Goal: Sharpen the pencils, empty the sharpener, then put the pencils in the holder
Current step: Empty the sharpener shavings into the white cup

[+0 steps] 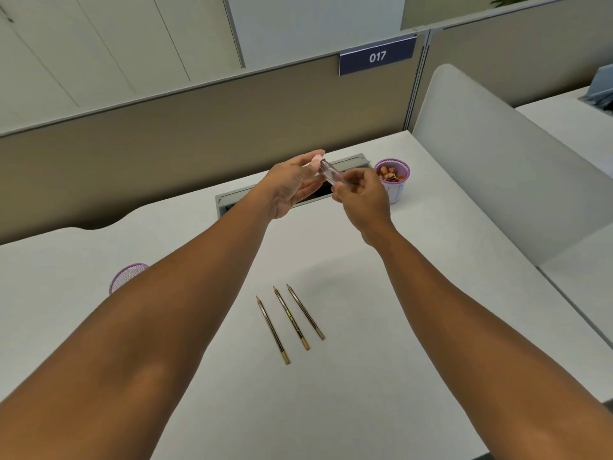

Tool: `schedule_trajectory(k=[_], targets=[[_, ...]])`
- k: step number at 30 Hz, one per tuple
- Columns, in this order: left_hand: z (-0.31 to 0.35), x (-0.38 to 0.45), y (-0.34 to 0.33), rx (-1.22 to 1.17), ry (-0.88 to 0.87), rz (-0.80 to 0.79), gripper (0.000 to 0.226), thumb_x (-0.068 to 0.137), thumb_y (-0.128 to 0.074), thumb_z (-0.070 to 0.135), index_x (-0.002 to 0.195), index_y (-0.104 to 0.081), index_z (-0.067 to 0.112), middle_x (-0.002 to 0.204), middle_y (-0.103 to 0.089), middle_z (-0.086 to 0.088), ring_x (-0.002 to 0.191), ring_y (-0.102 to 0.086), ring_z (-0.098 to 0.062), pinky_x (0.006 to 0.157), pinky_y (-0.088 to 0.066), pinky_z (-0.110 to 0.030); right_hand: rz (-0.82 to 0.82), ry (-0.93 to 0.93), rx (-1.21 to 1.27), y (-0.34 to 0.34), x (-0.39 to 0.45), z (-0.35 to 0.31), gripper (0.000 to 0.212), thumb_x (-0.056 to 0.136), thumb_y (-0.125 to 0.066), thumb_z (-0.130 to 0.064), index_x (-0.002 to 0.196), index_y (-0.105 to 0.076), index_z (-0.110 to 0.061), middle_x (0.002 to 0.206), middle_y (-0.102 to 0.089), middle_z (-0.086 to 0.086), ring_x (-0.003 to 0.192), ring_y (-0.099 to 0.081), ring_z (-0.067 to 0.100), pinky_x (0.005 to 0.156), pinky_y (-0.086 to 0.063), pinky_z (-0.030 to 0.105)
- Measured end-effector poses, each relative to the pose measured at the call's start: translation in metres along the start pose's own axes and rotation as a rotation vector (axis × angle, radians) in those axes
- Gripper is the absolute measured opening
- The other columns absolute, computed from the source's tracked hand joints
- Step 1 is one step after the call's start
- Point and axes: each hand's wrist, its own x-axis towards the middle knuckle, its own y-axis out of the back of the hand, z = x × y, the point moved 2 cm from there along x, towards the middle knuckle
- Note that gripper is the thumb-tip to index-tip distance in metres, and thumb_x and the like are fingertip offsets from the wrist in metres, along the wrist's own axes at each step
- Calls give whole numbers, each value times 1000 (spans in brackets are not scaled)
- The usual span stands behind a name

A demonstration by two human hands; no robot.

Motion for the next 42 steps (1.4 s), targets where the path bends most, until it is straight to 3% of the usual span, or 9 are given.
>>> schedule_trajectory(k=[7, 12, 15, 19, 26, 29, 33, 37, 42], targets=[[9, -25, 11, 108, -82, -91, 29, 95, -63, 7, 121, -70, 16, 118, -72, -5, 111, -68, -17, 98, -54, -30, -125, -66, 71, -16, -17, -17, 18, 92, -60, -16, 109, -56, -18, 105, -66, 2, 88, -67, 14, 69, -57, 23], [9, -39, 14, 329, -206, -128, 27, 94, -68, 21, 121, -70, 22, 113, -74, -2, 100, -72, -12, 84, -56, -20, -232, -191, 118, -25, -24, -23, 33, 90, -41, -30, 114, -56, -13, 110, -62, 12, 87, -56, 18, 73, -48, 32], [8, -47, 20, 433, -275, -134, 24, 93, -70, 24, 116, -72, 29, 105, -76, 6, 94, -71, -3, 73, -53, -13, -267, -204, 139, -31, -32, -25, 47, 88, -41, -53, 111, -60, -17, 98, -63, 6, 86, -55, 16, 70, -45, 32], [1, -55, 26, 526, -311, -152, 30, 89, -73, 23, 119, -71, 24, 104, -76, 4, 96, -72, -9, 77, -57, -20, -305, -248, 102, -36, -44, -20, 62, 86, -42, -68, 105, -65, -13, 76, -54, 1, 74, -48, 15, 68, -43, 32], [-26, -71, 37, 701, -336, -130, 30, 86, -76, 25, 116, -72, 28, 100, -75, 13, 92, -71, -1, 84, -55, -23, -357, -291, 105, -41, -73, -2, 44, 94, -41, -55, 75, -53, -17, 69, -49, 1, 69, -43, 15, 68, -41, 33], [-38, -77, 40, 727, -335, -103, 32, 85, -77, 25, 116, -71, 28, 99, -72, 18, 87, -69, 5, 77, -51, -18, -347, -303, 101, -43, -82, 4, 44, 95, -41, -51, 65, -48, -20, 66, -49, 1, 67, -43, 16, 67, -40, 34], [-49, -83, 41, 732, -341, -99, 29, 84, -79, 24, 111, -72, 31, 99, -72, 17, 86, -71, 1, 74, -51, -17, -329, -322, 72, -44, -89, 14, 46, 96, -39, -48, 76, -54, -9, 66, -48, 3, 65, -43, 16, 65, -40, 33], [-54, -86, 42, 738, -319, -95, 23, 83, -80, 26, 99, -71, 40, 94, -73, 16, 81, -72, -1, 73, -51, -19, -334, -339, 70, -46, -93, 20, 49, 97, -38, -44, 110, -61, -3, 66, -49, 5, 63, -43, 14, 61, -40, 30], [-60, -84, 43, 773, -321, -75, 25, 83, -79, 26, 108, -75, 28, 94, -71, 16, 84, -71, -4, 70, -52, -15, -328, -368, 81, -45, -97, 23, 47, 96, -39, -43, 101, -62, -2, 66, -50, 4, 61, -43, 13, 59, -40, 28]])
